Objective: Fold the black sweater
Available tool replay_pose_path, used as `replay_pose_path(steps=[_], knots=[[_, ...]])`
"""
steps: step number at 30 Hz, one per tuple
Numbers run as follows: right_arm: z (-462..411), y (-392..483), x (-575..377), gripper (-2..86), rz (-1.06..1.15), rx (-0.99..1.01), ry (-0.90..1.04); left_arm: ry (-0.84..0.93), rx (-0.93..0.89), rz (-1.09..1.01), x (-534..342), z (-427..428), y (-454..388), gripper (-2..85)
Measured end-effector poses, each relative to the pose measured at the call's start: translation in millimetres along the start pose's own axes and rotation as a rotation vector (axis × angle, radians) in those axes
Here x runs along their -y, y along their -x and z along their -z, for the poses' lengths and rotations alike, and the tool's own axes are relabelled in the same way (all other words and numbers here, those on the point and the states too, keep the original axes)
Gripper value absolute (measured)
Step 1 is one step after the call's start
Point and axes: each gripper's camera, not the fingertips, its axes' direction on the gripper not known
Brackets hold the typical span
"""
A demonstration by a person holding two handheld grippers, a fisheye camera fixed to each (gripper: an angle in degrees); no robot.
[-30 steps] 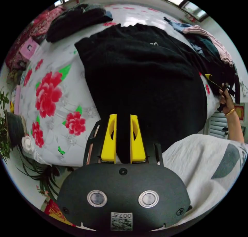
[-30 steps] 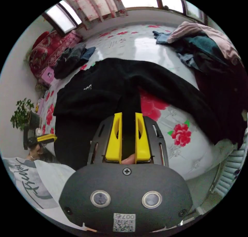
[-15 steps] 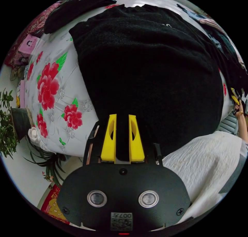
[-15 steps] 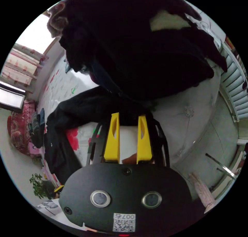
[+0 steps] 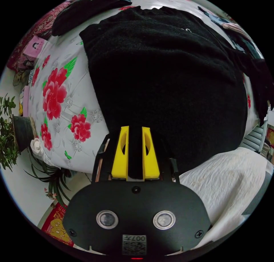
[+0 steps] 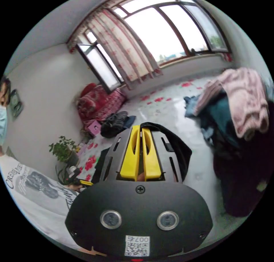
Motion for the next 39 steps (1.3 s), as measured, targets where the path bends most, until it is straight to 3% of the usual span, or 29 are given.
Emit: replay_pose_path(steps=[6,9,10,13,17,21,27,32,39], knots=[[-48,208,-7,0.0,0.396,0.369,0.002,-0.023,-0.015,0.013,-6,2,8,6.7],[-117,295,-71,0.8,0.498,0.574,0.21,-0.069,-0.03,0.042,-16,2,15,6.9],[-152,321,-104,1.4,0.513,0.62,0.359,-0.091,-0.035,0.045,-21,2,17,7.0],[-216,357,-183,2.3,0.606,0.596,0.679,-0.131,-0.044,0.045,-30,2,25,7.5],[-254,334,-221,3.5,0.616,0.388,0.836,-0.146,-0.077,0.037,-35,2,36,7.8],[-270,290,-209,4.4,0.498,0.239,0.837,-0.159,-0.076,0.042,-48,10,50,7.9],[-252,198,-213,5.7,0.16,0.024,0.805,-0.168,-0.085,0.101,-92,17,90,8.2],[-188,130,-275,7.1,-0.094,-0.206,0.862,-0.146,-0.087,0.129,-129,14,106,9.4],[-160,126,-339,7.3,-0.159,-0.244,0.975,-0.021,-0.172,0.019,-145,-17,84,11.7]])
